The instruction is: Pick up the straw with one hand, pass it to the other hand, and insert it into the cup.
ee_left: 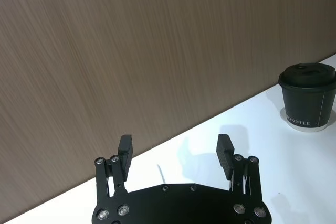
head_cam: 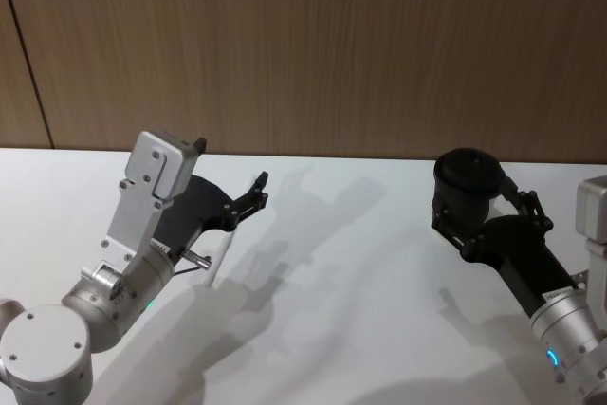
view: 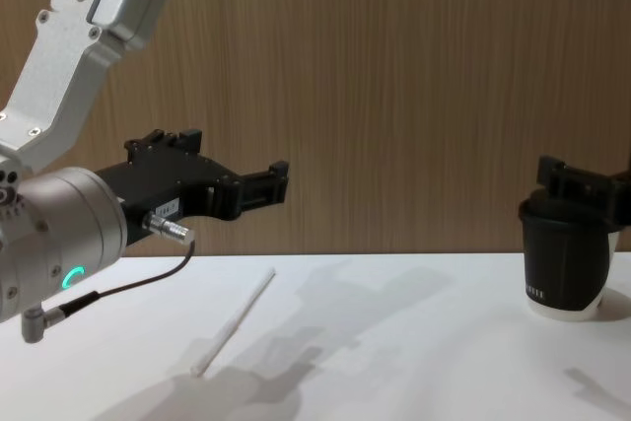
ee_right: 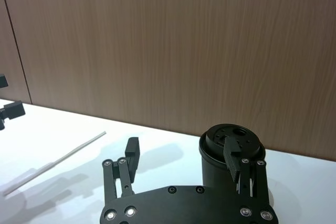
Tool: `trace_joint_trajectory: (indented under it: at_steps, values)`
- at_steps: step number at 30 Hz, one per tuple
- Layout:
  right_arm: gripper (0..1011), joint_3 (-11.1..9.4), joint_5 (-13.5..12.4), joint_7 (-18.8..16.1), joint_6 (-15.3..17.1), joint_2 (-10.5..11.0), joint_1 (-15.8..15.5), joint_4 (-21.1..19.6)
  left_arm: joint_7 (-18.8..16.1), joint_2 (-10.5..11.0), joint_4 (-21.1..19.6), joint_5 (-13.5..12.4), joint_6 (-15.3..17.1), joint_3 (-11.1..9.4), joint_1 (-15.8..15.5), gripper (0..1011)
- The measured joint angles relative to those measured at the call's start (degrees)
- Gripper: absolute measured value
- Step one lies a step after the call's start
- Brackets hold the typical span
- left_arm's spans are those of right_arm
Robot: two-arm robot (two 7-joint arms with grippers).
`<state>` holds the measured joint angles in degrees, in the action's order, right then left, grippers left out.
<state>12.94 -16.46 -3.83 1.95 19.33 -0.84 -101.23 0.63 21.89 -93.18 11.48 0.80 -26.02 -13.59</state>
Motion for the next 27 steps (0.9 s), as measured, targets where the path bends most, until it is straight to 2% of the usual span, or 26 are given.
trace_joint_trajectory:
  at_steps: [27]
  values:
    - [1001,0.0,0.0,0.0,0.0,0.0,0.0,0.0,0.0,0.0,0.0,0.0,0.0,0.0,0.0,1003]
